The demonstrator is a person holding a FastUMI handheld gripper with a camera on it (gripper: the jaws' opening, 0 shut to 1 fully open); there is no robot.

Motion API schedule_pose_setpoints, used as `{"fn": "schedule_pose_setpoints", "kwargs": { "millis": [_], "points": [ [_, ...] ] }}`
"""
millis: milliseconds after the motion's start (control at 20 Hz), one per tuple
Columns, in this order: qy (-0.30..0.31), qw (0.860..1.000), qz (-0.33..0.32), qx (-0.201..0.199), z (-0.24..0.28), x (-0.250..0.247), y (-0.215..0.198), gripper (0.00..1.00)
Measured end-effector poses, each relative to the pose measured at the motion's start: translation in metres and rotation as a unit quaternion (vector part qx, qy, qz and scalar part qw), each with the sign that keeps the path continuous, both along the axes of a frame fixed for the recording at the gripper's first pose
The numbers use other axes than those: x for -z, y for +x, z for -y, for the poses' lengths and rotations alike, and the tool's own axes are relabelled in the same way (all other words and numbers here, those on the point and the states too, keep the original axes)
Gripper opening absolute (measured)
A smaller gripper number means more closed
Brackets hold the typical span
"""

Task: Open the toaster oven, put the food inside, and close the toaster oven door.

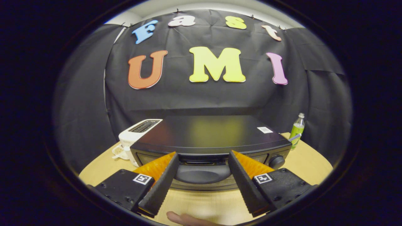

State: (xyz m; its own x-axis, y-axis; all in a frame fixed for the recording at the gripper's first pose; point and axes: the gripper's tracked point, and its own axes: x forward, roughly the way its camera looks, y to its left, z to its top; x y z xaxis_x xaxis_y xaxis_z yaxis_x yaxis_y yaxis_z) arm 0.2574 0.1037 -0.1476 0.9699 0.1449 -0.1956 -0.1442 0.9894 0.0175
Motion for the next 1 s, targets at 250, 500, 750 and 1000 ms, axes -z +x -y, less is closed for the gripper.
{"fn": "schedule_pose_setpoints", "kwargs": {
  "millis": [250,500,750,1000],
  "points": [
    [-0.002,1.000,0.014,0.002,0.000,0.003,-0.010,1.00],
    [-0.004,1.000,-0.009,-0.002,0.004,0.013,-0.034,1.00],
    [0.003,0.999,-0.038,0.000,0.008,0.027,-0.059,1.00],
    [0.004,0.995,-0.099,0.007,0.012,0.053,-0.088,1.00]
  ]
}}
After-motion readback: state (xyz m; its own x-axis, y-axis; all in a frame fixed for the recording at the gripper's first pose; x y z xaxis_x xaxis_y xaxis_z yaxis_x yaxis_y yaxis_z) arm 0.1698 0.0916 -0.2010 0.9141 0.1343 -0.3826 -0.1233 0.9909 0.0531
